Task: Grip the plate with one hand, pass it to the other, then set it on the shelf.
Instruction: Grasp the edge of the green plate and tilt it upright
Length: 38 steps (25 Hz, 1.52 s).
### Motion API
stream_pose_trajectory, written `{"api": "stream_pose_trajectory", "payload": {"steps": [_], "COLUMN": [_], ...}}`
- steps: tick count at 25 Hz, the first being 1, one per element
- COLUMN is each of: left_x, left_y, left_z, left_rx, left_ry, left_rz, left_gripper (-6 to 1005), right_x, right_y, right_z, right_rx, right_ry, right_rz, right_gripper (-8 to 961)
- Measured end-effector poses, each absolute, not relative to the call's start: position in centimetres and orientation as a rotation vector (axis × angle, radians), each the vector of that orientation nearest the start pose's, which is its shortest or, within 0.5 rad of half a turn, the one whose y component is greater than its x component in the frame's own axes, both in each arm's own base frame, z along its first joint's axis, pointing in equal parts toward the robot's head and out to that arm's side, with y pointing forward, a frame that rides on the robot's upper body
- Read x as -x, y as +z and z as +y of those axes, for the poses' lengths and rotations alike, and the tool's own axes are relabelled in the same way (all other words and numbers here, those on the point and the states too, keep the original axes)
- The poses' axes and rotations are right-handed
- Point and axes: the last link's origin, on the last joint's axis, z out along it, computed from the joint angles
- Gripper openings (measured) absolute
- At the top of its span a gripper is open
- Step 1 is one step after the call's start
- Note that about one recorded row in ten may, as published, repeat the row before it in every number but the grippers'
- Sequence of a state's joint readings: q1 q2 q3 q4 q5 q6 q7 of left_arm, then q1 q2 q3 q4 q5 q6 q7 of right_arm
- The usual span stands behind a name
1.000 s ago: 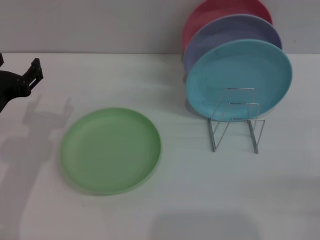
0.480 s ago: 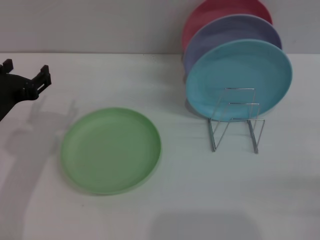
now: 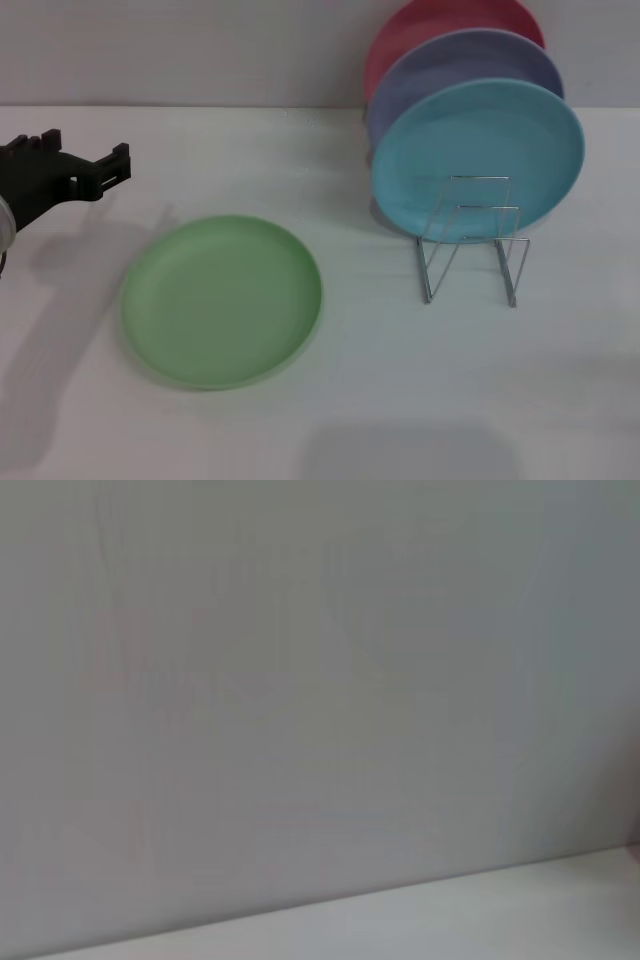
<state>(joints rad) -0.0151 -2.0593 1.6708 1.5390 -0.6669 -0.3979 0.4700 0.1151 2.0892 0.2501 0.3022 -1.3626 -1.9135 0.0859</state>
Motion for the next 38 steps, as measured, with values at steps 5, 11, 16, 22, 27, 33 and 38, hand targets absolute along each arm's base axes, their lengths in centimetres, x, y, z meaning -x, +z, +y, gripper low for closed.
{"api": "stream_pose_trajectory", "payload": {"steps": [5,11,16,22,27,33,38], "left_x": [23.0,22.8,22.9,23.0,23.4,25.2,26.1], "left_y": [3.6,4.9,5.8,6.3,5.4,3.8,3.2], "left_z": [34.0,33.7,34.1,34.1,33.9,33.2,33.2], "left_rx": [1.915,1.996,2.055,2.074,2.113,2.139,2.136], "left_ry": [-0.312,-0.224,-0.151,-0.150,-0.111,-0.037,0.000], "left_rz": [-0.767,-0.842,-0.938,-0.995,-1.029,-1.104,-1.128], "left_gripper": [803,803,802,802,798,792,787], "right_x": [-35.2,-35.2,-35.1,-35.1,-35.1,-35.2,-35.2], "right_y": [4.3,4.4,4.3,4.3,4.3,4.3,4.3], "right_z": [17.5,17.4,17.5,17.6,17.5,17.5,17.5], "right_rx": [0.928,0.927,0.931,0.931,0.932,0.932,0.934], "right_ry": [0.857,0.857,0.860,0.863,0.859,0.857,0.857], "right_rz": [0.369,0.367,0.368,0.365,0.369,0.371,0.372], "right_gripper": [835,835,836,836,836,837,837]}}
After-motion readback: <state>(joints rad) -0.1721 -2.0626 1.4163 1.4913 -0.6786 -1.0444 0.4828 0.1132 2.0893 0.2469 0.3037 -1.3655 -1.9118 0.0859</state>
